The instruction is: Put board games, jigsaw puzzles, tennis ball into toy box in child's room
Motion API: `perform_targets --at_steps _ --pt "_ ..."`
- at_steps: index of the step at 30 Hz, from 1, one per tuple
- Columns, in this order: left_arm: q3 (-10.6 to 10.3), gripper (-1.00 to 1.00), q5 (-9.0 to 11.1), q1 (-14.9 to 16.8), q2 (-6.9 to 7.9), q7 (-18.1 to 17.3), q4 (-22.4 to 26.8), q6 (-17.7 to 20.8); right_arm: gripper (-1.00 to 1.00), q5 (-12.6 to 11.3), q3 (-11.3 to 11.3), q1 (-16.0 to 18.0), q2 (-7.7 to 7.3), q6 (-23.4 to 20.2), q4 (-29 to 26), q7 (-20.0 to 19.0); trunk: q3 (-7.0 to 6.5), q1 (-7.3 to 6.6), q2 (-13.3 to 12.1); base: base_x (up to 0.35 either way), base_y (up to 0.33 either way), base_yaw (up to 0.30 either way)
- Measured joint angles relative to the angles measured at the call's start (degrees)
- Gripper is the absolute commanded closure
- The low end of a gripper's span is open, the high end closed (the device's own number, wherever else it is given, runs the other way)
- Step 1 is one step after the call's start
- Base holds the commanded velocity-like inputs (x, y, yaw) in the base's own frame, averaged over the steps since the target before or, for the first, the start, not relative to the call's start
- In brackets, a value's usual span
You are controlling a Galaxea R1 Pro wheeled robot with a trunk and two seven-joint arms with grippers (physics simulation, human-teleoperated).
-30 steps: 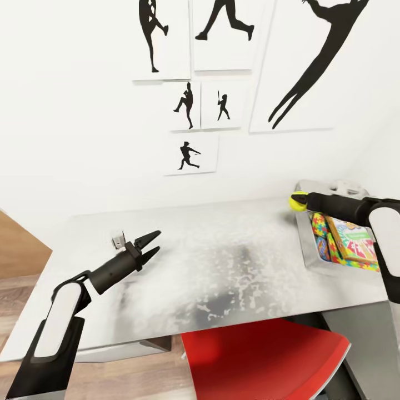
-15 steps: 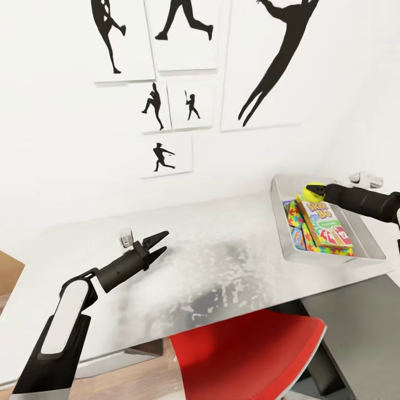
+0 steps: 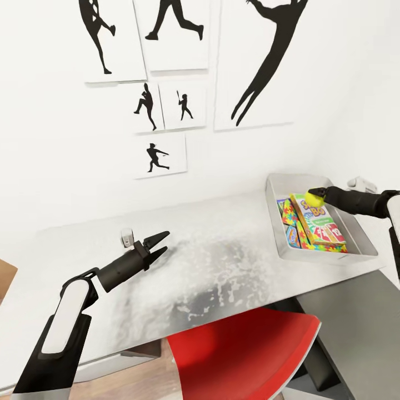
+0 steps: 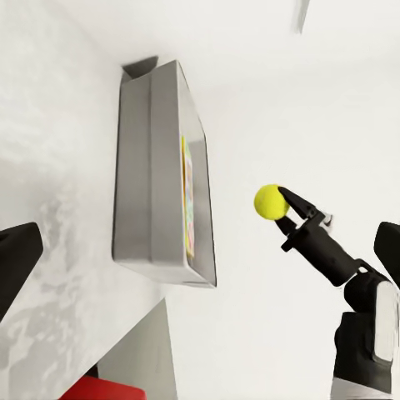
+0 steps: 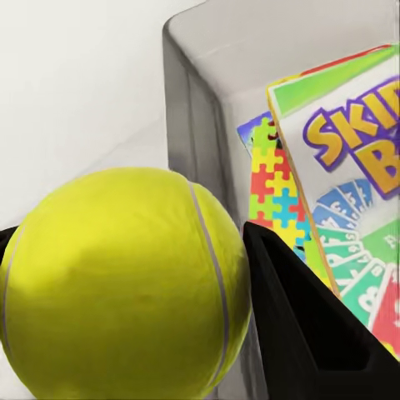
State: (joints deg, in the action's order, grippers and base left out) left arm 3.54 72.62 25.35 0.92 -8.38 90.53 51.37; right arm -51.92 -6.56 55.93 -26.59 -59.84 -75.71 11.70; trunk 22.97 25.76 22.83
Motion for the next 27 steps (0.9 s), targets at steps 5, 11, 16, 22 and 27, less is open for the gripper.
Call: perform_targets --at_steps 5,11,16,22,27 --pt "0.0 -1.00 0.1 0.0 0.01 -0.1 0.8 0.0 1.00 0.1 0.2 4.7 0.15 0.0 8.4 -0.1 0.00 0.00 0.0 0.000 0.000 -0.006" --pt "-0.8 -1.00 0.3 0.1 -0.04 -0.1 1.4 0.1 1.00 0.2 1.3 11.9 0.21 0.0 17.8 -0.4 0.00 0.00 0.0 0.000 0.000 -0.002" --pt "-1.3 -1.00 0.4 0.1 -0.03 -0.2 1.5 0.1 1.00 0.3 2.4 13.9 0.27 0.0 20.1 -0.4 0.00 0.00 0.0 0.000 0.000 0.000" --pt "-1.5 -1.00 0.5 0.2 -0.03 -0.1 1.5 0.1 1.00 0.4 3.0 15.3 0.24 0.0 21.4 -0.4 0.00 0.00 0.0 0.000 0.000 0.000" --pt "-1.6 -1.00 0.5 0.3 -0.04 -0.1 1.5 0.1 1.00 0.4 3.3 16.2 0.29 0.0 22.2 -0.4 0.00 0.00 0.0 0.000 0.000 0.000"
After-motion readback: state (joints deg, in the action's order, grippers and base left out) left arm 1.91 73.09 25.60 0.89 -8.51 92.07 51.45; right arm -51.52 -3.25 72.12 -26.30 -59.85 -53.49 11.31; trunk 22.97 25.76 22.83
